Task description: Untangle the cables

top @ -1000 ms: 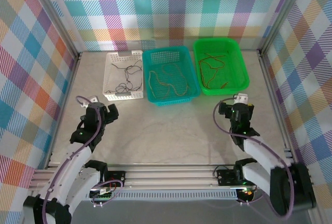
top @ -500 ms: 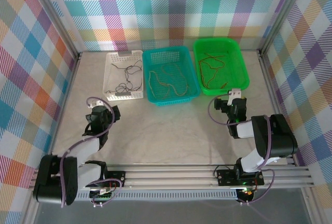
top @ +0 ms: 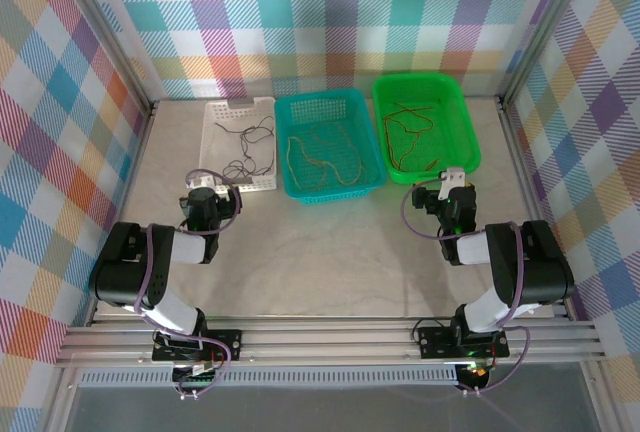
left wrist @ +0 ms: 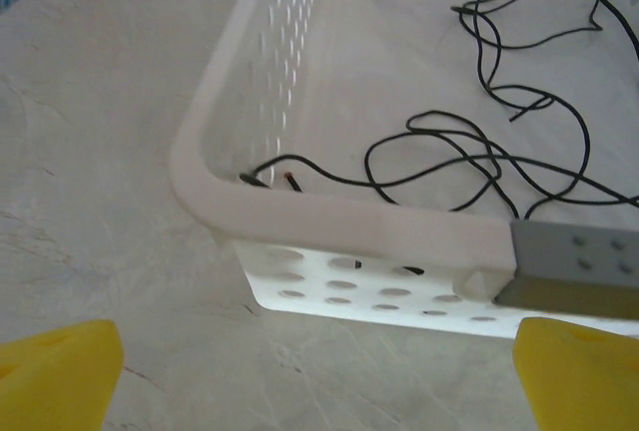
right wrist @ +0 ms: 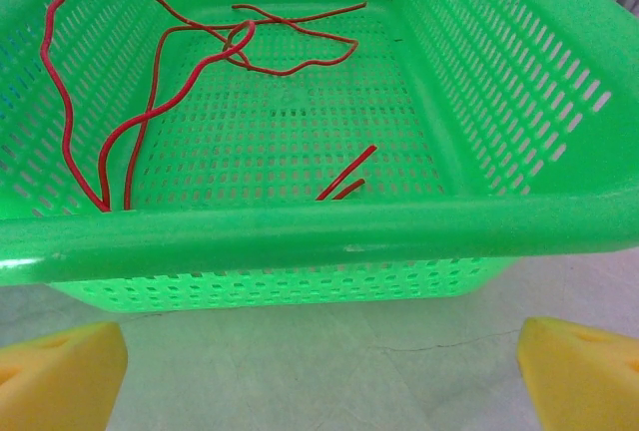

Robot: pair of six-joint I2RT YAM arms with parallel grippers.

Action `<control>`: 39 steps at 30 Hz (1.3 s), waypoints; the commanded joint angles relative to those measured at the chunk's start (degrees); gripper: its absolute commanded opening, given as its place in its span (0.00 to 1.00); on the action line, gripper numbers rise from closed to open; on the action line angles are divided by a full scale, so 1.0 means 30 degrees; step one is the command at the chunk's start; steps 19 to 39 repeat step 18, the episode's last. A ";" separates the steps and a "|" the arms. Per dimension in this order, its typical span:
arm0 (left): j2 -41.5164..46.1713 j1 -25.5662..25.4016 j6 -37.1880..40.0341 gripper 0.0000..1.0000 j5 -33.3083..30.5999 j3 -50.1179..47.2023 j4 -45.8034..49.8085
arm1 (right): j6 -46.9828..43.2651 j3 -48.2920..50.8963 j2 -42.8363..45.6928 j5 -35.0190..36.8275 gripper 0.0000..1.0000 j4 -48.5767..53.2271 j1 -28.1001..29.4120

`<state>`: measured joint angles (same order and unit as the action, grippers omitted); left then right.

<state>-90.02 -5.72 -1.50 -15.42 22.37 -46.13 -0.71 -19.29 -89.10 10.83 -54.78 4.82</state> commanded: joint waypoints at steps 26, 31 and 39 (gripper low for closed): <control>0.0203 -0.0352 0.0382 1.00 -0.1083 0.0055 -0.0912 | 0.0292 -0.0373 0.0315 0.0214 1.00 0.0135 -0.0141; 0.0203 -0.0352 0.0382 1.00 -0.1083 0.0055 -0.0912 | 0.0292 -0.0373 0.0315 0.0214 1.00 0.0135 -0.0141; 0.0203 -0.0352 0.0382 1.00 -0.1083 0.0055 -0.0912 | 0.0292 -0.0373 0.0315 0.0214 1.00 0.0135 -0.0141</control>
